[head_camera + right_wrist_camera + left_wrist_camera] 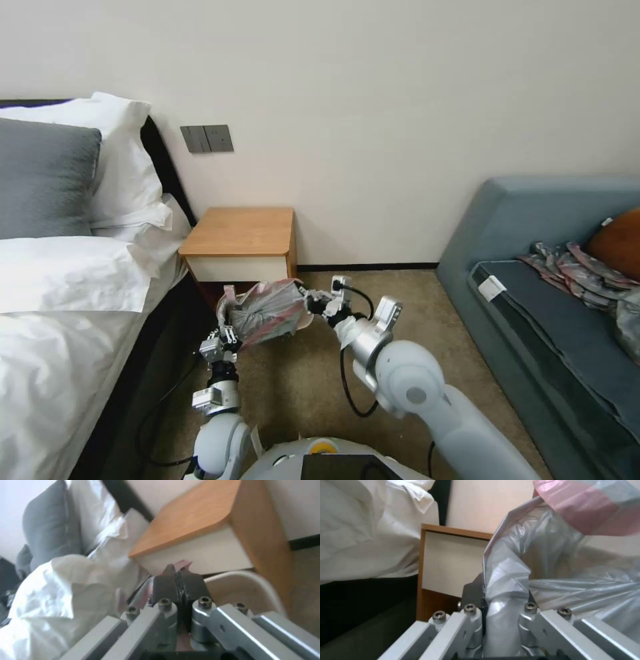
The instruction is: Pick up the garbage bag from the table and place it over the trash can.
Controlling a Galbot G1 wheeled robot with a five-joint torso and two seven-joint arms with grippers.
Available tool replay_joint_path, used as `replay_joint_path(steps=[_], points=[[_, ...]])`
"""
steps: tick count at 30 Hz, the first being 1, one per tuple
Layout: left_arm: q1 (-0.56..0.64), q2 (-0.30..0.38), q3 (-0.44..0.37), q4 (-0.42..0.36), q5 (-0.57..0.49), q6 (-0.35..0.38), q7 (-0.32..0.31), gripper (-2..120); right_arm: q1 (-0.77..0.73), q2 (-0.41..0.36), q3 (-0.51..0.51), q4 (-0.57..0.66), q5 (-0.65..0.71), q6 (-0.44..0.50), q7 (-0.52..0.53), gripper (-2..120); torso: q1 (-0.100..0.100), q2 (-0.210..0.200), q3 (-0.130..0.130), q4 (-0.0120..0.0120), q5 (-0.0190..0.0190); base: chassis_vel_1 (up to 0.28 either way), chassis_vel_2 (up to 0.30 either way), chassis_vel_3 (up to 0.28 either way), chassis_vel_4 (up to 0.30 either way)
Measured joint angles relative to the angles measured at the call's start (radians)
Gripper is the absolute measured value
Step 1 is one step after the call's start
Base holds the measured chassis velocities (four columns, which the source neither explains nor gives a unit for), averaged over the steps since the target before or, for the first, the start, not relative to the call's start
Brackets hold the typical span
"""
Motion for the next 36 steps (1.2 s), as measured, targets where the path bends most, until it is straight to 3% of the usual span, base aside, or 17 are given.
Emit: replay_joint_path(steps=[13, 26, 32, 36], points=[[0.011, -0.004, 0.002, -0.019, -0.021, -0.011, -0.009, 7, 0.01, 0.006, 0.044, -0.09, -0.051, 0.023, -0.001, 0, 0.0, 0.0, 0.0, 0.0, -0.0001, 0.0, 0.0, 0.0, 0.0], [0.019, 0.005, -0.002, -0.037, -0.048, -0.041, 0.019, 7, 0.108, 0.056, 0.038, -0.298, -0.112, 0.032, -0.062, 0, 0.0, 0.0, 0.0, 0.0001, 0.0, 0.0, 0.0, 0.0, 0.0], [0.005, 0.007, -0.004, -0.04, -0.071, -0.042, 0.016, 7, 0.121, 0.053, 0.039, -0.313, -0.095, -0.001, -0.046, 0, 0.0, 0.0, 0.0, 0.0002, 0.0, 0.0, 0.0, 0.0, 0.0], [-0.005, 0.011, -0.005, -0.047, -0.09, -0.036, 0.014, 7, 0.106, 0.039, 0.048, -0.283, -0.056, -0.024, -0.036, 10, 0.0, 0.0, 0.0, -0.0001, 0.0, 0.0, 0.0, 0.0, 0.0]])
